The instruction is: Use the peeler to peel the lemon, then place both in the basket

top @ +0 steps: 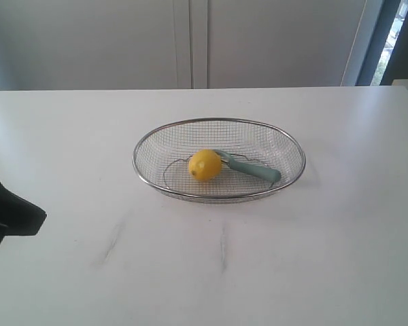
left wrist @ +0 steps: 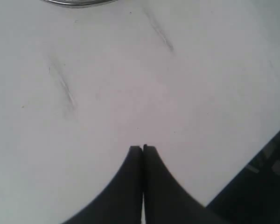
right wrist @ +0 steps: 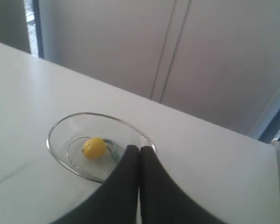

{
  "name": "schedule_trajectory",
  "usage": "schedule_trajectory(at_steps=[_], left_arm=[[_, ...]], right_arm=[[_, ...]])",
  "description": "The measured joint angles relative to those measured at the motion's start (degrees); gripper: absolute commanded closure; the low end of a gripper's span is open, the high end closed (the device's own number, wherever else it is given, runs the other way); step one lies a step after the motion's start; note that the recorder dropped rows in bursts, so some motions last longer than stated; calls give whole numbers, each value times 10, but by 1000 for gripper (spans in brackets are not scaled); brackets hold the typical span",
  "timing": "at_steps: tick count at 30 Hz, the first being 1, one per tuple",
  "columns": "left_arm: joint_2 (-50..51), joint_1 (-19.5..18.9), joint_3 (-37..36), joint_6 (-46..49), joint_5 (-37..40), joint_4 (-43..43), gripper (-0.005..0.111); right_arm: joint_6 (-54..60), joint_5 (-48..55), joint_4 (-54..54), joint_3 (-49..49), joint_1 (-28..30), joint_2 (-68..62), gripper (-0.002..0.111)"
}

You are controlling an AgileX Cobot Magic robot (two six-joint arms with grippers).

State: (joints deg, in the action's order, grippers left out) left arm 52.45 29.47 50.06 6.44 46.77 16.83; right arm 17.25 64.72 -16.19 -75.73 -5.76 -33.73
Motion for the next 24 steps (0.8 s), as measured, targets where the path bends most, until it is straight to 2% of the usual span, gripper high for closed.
schedule_trajectory(at_steps=[4,7,15,24], left_arm=[[0,0,0,0,0,0,106],[0,0,0,0,0,0,106],[0,0,0,0,0,0,106],[0,0,0,0,0,0,106]], right_arm=[[0,0,0,0,51,73,108],[0,0,-1,-1,68,130,108],[0,1,-2,-3,73,239,108],[0,4,0,-3,82,256,108]])
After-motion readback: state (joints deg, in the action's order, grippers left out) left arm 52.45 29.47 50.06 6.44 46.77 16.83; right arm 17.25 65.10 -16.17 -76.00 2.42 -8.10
